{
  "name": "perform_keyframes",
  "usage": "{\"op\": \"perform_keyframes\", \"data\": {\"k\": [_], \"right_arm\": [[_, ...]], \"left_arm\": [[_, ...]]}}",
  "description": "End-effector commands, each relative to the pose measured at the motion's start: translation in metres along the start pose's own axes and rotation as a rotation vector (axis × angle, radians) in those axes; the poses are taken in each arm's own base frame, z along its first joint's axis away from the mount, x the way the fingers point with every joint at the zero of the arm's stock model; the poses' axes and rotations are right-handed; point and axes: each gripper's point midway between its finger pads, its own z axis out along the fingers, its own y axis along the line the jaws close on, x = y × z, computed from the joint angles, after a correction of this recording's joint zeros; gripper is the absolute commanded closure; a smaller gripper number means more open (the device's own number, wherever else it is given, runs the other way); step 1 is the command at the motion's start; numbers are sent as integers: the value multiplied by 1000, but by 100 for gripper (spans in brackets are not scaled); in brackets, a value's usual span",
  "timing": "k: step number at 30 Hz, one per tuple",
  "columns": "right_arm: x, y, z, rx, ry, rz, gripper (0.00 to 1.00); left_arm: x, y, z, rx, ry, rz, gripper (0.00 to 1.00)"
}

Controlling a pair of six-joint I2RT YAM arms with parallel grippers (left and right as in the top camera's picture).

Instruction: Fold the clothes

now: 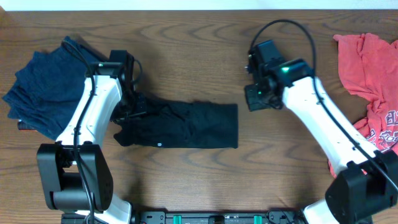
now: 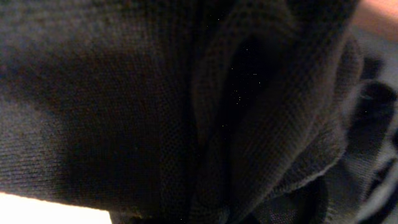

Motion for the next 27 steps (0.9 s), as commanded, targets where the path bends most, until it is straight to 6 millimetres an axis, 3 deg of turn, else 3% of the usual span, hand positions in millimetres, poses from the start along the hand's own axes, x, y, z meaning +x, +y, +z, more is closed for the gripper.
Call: {"op": "perform_keyframes", "data": {"k": [1, 6, 11, 16, 19, 22, 25, 27], "right_arm": [[3, -22, 1, 23, 29, 18, 57], [7, -44, 1, 38, 52, 60, 57], [7, -55, 1, 44, 57, 89, 58], [9, -56, 1, 45, 62, 87, 57], [9, -56, 1, 45, 63, 80, 57], [9, -56, 1, 44, 64, 71, 57], [11, -56, 1, 45, 72, 71, 56], [10, -56, 1, 43, 70, 71, 56]], "left_arm": [[-15, -6, -30, -29, -84, 28, 94], [-8, -53, -47, -6, -131, 112, 94], [16, -113, -40, 10, -140, 221, 93], [45, -156, -23, 0, -112, 284, 89], [59, -180, -12, 5, -113, 314, 71], [71, -203, -6, 29, -120, 373, 36], [84, -219, -15, 86, -113, 432, 29], [82, -222, -36, 107, -143, 475, 26]]}}
